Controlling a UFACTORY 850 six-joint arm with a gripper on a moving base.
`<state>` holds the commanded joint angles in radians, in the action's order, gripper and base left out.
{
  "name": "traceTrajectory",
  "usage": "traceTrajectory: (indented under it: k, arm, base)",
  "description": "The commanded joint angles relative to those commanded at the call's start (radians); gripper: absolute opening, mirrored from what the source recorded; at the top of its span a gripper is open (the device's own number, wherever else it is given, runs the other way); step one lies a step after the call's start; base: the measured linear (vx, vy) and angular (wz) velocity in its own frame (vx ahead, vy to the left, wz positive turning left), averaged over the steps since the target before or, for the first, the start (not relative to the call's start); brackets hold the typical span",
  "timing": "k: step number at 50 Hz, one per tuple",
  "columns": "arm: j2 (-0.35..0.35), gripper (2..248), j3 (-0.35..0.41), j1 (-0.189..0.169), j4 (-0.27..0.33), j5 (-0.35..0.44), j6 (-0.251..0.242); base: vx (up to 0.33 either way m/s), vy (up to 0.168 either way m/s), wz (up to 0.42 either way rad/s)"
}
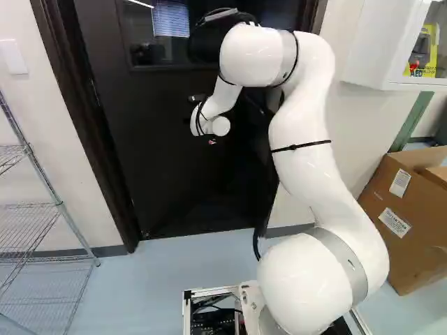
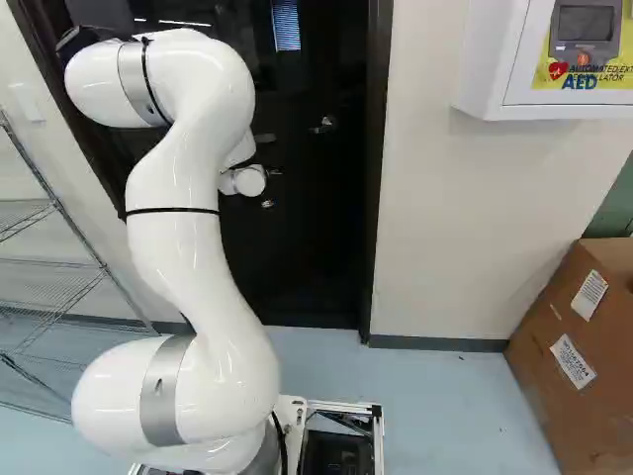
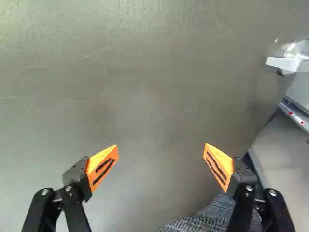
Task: Open the door and move inside
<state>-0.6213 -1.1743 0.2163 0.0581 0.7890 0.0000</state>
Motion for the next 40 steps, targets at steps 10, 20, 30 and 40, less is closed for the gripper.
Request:
traceTrajectory:
  k: [10, 20, 30, 40]
  arm:
    - [0.043, 247, 0.057, -0.015, 0.0, 0.0, 0.0]
    - [0.082, 247, 0.109, -0.033, 0.0, 0.0, 0.0]
    - [0.118, 247, 0.156, -0.054, 0.0, 0.0, 0.0]
    - [0.153, 247, 0.202, -0.075, 0.0, 0.0, 0.0]
  base:
    - [0.0, 0.0, 0.0]
    - [0.0, 0.0, 0.0]
    - [0.0, 0.0, 0.0]
    - [0.0, 0.0, 0.0]
